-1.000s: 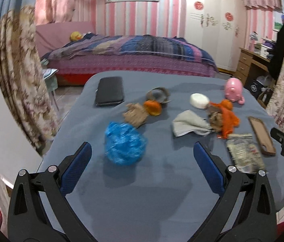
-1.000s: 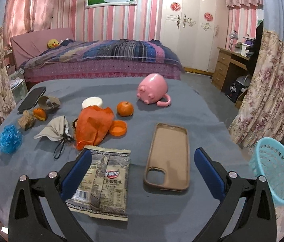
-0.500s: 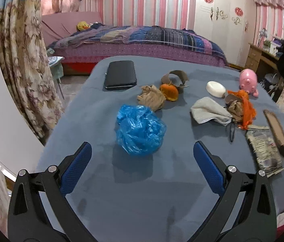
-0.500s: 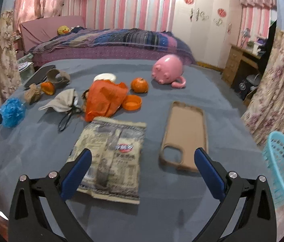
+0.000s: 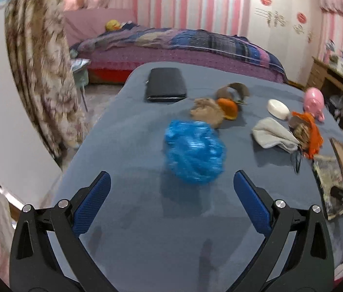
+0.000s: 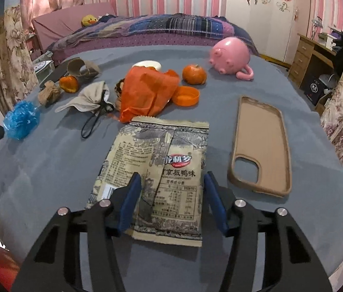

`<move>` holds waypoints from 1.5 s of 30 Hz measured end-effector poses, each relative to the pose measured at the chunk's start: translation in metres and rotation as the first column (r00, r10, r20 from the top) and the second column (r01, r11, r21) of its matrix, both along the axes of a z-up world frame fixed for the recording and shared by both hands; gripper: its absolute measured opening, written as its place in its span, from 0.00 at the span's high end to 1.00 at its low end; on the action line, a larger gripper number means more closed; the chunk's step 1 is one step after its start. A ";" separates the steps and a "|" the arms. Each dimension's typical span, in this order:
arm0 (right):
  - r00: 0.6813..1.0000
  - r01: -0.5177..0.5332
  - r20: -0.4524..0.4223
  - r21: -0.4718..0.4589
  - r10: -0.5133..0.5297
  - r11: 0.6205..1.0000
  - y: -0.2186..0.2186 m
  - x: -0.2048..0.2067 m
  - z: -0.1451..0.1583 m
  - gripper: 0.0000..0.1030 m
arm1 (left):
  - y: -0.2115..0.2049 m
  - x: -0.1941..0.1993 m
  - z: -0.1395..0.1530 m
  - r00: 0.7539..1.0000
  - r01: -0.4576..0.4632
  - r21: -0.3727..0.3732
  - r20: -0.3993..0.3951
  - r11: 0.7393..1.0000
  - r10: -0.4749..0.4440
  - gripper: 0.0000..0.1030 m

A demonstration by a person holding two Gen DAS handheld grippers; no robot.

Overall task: Collect trash
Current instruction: 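Grasp the snack packet with the right tool while the left tool grasps the blue bag, then carry the snack packet and blue bag to the blue basket and release both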

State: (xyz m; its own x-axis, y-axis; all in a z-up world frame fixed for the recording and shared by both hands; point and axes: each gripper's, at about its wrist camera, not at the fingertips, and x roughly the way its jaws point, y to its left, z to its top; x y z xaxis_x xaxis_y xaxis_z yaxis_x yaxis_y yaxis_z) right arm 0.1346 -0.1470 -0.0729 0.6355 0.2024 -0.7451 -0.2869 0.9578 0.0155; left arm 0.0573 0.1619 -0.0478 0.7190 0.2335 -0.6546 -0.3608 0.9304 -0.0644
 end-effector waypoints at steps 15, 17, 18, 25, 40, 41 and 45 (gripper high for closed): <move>0.998 -0.066 -0.015 0.048 0.067 0.997 0.006 0.003 0.002 0.80 | -0.007 0.044 -0.015 0.997 0.012 -0.008 -0.074 1.000 -0.013 0.05; 0.997 -0.074 0.001 0.042 0.074 0.996 0.006 0.000 0.006 0.82 | -0.010 0.047 -0.013 0.997 0.008 0.008 -0.070 1.000 -0.007 0.10; 0.997 -0.072 0.007 0.049 0.072 0.996 0.005 -0.001 0.008 0.82 | -0.012 0.046 -0.012 0.998 0.009 0.016 -0.067 1.000 -0.008 0.16; 0.995 -0.042 0.091 0.020 0.040 0.999 -0.011 -0.012 0.029 0.82 | -0.016 0.035 -0.003 0.997 0.040 -0.003 -0.068 0.999 -0.040 0.80; 0.988 0.003 0.156 0.008 -0.004 1.000 -0.031 -0.016 0.044 0.82 | -0.072 0.005 0.025 0.990 0.138 0.081 0.017 0.987 -0.140 0.81; 0.987 0.001 0.158 0.004 -0.002 1.000 -0.031 -0.017 0.045 0.82 | -0.073 0.004 0.026 0.989 0.142 0.075 0.019 0.987 -0.144 0.81; 0.982 0.023 0.188 0.014 -0.025 1.000 -0.049 -0.019 0.061 0.82 | -0.084 0.000 0.033 0.987 0.157 0.050 0.031 0.986 -0.159 0.81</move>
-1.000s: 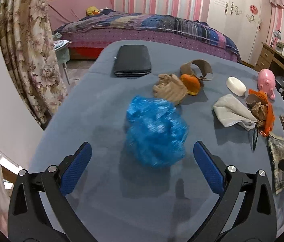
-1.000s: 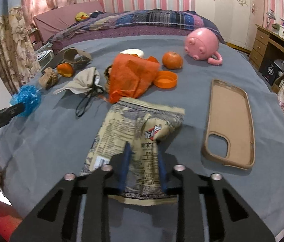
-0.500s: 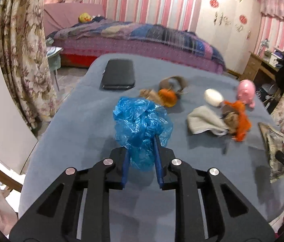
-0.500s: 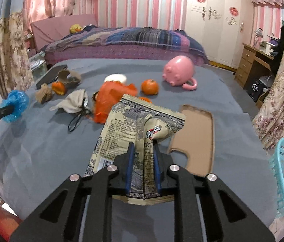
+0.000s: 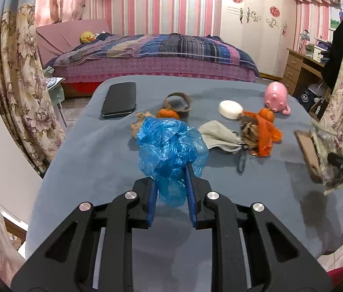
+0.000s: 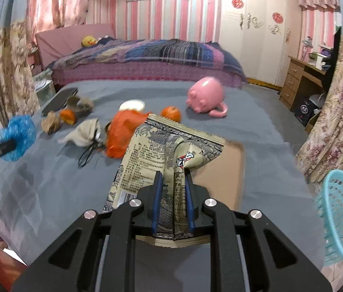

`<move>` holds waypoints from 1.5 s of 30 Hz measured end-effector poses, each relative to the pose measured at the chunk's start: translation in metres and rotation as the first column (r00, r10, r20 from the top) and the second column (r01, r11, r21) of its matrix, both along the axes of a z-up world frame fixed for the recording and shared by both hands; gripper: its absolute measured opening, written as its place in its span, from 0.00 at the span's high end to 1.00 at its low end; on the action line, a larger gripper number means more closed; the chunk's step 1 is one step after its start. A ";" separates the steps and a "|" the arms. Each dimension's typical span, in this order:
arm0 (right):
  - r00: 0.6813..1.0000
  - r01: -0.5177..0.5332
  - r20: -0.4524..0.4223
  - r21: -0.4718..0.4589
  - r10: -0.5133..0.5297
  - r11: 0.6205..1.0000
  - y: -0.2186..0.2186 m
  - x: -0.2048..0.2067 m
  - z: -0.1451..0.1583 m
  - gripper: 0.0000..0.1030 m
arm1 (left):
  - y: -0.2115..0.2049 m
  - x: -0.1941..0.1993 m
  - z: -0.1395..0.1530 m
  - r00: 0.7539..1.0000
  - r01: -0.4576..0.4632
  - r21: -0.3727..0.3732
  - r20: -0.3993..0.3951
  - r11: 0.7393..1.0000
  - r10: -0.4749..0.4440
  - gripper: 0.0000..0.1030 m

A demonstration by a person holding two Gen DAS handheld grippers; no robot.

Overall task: Collect trash
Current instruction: 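Carry the snack packet and blue bag to the blue basket and release both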

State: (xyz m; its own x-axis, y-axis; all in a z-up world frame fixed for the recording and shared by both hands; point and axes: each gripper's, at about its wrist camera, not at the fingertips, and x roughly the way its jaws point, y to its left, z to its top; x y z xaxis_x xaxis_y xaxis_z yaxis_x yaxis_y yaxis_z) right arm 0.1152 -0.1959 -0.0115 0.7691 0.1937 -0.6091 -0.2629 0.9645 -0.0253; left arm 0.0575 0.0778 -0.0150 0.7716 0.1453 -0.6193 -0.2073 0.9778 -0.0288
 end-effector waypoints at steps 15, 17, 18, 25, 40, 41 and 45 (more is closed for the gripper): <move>0.971 0.233 0.056 0.009 -0.233 0.973 -0.193 0.003 0.051 0.82 | -0.132 0.035 0.037 0.981 0.185 -0.030 0.069 0.982 -0.183 0.81; 0.962 0.267 0.064 -0.006 -0.266 0.964 -0.218 0.000 0.053 0.82 | -0.156 0.043 0.039 0.975 0.212 -0.041 0.072 0.976 -0.209 0.81; 0.956 0.287 0.068 -0.012 -0.286 0.958 -0.234 -0.001 0.055 0.82 | -0.169 0.047 0.040 0.971 0.229 -0.046 0.074 0.972 -0.226 0.81; 0.908 0.413 0.083 -0.027 -0.410 0.910 -0.316 -0.009 0.059 0.82 | -0.266 0.065 0.045 0.926 0.371 -0.042 0.093 0.927 -0.367 0.81; 0.817 0.577 0.034 -0.001 -0.576 0.817 -0.413 -0.025 0.024 0.82 | -0.459 0.085 0.014 0.757 0.652 0.036 0.014 0.757 -0.653 0.80; 0.815 0.579 0.032 -0.003 -0.579 0.815 -0.414 -0.025 0.022 0.82 | -0.467 0.087 0.010 0.749 0.662 0.036 0.005 0.749 -0.662 0.80; 0.802 0.597 0.018 0.006 -0.597 0.802 -0.426 -0.028 0.010 0.82 | -0.499 0.098 -0.004 0.715 0.699 0.013 -0.023 0.715 -0.699 0.80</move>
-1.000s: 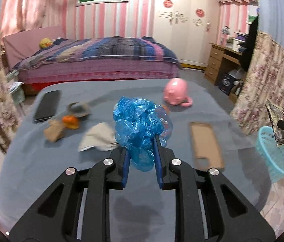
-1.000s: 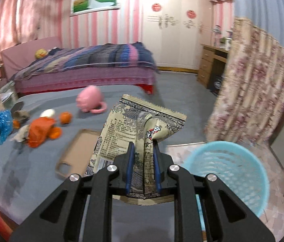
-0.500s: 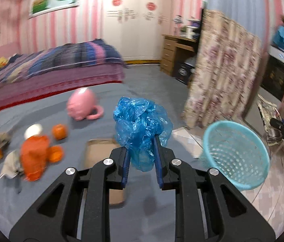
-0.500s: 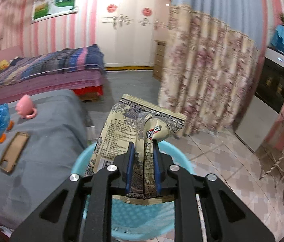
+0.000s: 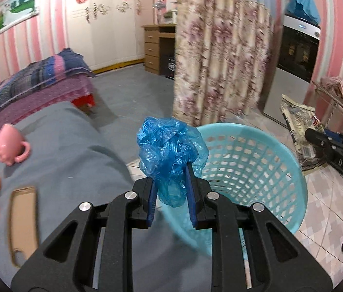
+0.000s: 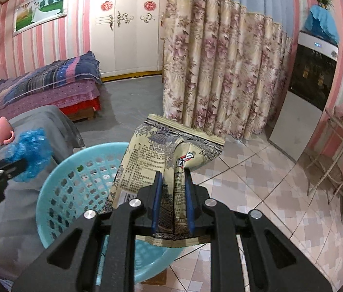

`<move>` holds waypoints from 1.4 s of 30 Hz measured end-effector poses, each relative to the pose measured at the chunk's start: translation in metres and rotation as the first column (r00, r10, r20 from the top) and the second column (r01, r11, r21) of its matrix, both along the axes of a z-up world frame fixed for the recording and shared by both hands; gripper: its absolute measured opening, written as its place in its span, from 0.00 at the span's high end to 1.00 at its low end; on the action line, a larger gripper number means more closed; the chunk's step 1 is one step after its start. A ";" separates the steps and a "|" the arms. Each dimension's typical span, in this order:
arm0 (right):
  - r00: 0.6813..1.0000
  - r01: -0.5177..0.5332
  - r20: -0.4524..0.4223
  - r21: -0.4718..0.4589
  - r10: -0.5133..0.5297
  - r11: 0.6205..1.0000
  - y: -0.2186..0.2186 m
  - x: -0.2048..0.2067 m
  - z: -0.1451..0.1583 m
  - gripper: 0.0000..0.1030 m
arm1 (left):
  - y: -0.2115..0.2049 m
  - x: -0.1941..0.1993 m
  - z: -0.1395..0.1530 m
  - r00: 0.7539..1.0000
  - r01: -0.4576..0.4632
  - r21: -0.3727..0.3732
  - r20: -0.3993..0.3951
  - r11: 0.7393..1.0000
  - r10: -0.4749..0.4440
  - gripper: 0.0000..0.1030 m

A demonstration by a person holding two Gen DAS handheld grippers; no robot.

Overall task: Collect trash
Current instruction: 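Carry the snack packet and blue bag to the blue basket and release both, then move both tools back over the table toward the mask and orange bag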

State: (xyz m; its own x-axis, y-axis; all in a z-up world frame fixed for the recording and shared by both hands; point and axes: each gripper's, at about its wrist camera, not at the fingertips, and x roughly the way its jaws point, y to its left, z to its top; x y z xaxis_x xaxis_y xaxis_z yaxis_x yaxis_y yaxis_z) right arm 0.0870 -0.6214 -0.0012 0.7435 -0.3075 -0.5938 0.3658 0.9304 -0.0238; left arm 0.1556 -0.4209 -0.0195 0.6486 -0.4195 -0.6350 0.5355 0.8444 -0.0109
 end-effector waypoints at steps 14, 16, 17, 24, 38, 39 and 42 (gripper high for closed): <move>0.999 0.007 -0.036 0.036 -0.006 0.999 -0.004 0.001 -0.024 0.82 | 0.010 0.013 -0.001 0.998 -0.048 0.022 0.029 0.999 0.048 0.16; 0.999 0.000 -0.041 0.038 0.002 0.999 0.000 0.004 -0.027 0.82 | 0.024 0.014 0.001 0.997 -0.076 0.015 0.033 0.997 0.076 0.14; 0.999 -0.003 -0.043 0.042 0.005 0.999 0.002 0.006 -0.029 0.82 | 0.031 0.015 0.002 0.996 -0.090 0.012 0.030 0.996 0.089 0.14; 0.999 -0.026 -0.039 0.048 0.028 0.999 0.030 0.019 -0.039 0.61 | 0.070 0.014 0.006 0.987 -0.157 0.010 0.027 0.988 0.157 0.10; 1.000 -0.002 -0.009 0.052 0.002 0.999 0.051 0.019 -0.042 0.12 | 0.135 0.005 0.022 0.968 -0.249 -0.022 0.030 0.968 0.249 0.08; 1.000 -0.001 -0.009 0.048 0.002 0.999 0.055 0.018 -0.040 0.11 | 0.140 0.003 0.024 0.967 -0.254 -0.027 0.032 0.967 0.254 0.08; 1.000 0.001 -0.002 0.036 -0.001 0.999 0.061 0.018 -0.034 0.10 | 0.154 -0.004 0.030 0.963 -0.264 -0.036 0.045 0.964 0.266 0.07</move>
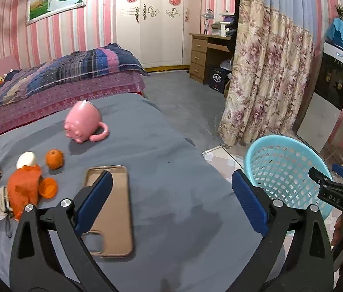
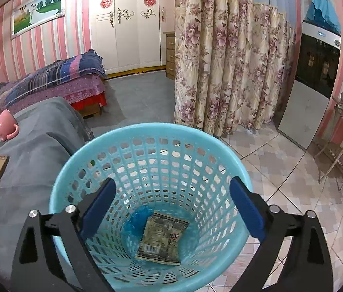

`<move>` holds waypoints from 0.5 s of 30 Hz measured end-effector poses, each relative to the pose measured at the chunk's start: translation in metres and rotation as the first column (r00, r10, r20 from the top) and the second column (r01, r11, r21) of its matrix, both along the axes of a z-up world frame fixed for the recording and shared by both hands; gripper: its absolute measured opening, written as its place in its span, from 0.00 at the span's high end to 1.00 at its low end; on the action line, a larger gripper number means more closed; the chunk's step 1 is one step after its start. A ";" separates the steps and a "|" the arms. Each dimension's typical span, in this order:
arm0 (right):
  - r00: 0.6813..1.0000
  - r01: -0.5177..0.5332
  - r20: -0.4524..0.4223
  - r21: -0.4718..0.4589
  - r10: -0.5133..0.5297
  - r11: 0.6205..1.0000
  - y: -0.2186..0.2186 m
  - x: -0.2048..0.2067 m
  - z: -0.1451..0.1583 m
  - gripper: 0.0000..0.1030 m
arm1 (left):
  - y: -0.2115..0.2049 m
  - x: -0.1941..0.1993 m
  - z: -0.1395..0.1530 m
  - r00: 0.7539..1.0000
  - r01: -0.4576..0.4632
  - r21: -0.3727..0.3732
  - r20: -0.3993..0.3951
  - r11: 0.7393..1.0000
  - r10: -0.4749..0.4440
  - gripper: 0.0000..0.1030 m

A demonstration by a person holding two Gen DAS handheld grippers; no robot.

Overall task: Collect trash
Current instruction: 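Move both tools back over the table toward the mask and orange bag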

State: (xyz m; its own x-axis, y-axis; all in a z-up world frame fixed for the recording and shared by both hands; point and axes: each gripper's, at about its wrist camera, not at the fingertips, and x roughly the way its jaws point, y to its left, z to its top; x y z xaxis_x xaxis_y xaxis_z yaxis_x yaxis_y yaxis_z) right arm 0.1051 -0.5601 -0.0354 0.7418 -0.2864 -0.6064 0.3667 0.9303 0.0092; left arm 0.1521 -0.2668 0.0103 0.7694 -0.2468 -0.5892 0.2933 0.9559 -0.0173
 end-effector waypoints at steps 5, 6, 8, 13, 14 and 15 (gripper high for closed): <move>0.999 0.003 0.042 -0.007 -0.003 1.000 0.021 -0.005 0.019 0.08 | 0.033 -0.011 0.014 0.999 -0.030 -0.010 0.020 1.000 0.030 0.06; 0.999 0.003 0.053 -0.003 -0.002 1.000 0.027 -0.007 0.022 0.07 | 0.038 -0.013 0.017 0.999 -0.034 -0.010 0.025 0.999 0.034 0.06; 0.997 -0.003 0.072 0.002 0.003 1.000 0.040 -0.007 0.029 0.06 | 0.055 -0.019 0.023 0.998 -0.049 -0.004 0.042 0.999 0.049 0.05; 0.993 -0.058 0.098 -0.008 0.059 0.998 0.086 0.001 0.045 0.05 | 0.108 -0.031 0.033 0.991 -0.115 -0.007 0.062 0.993 0.115 0.05; 0.992 -0.078 0.102 -0.012 0.079 0.997 0.098 0.004 0.047 0.05 | 0.118 -0.032 0.034 0.990 -0.129 -0.003 0.065 0.992 0.128 0.05; 0.990 -0.091 0.104 -0.015 0.092 0.996 0.106 0.005 0.048 0.05 | 0.131 -0.034 0.035 0.987 -0.148 0.006 0.070 0.989 0.147 0.05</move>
State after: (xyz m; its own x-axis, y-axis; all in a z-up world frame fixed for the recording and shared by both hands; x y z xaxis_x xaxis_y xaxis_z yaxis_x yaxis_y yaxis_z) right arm 0.1101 -0.4540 0.0129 0.8243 -0.2197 -0.5218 0.2772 0.9602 0.0336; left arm 0.1180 -0.1354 0.0451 0.8358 -0.1215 -0.5353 0.1495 0.9887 0.0090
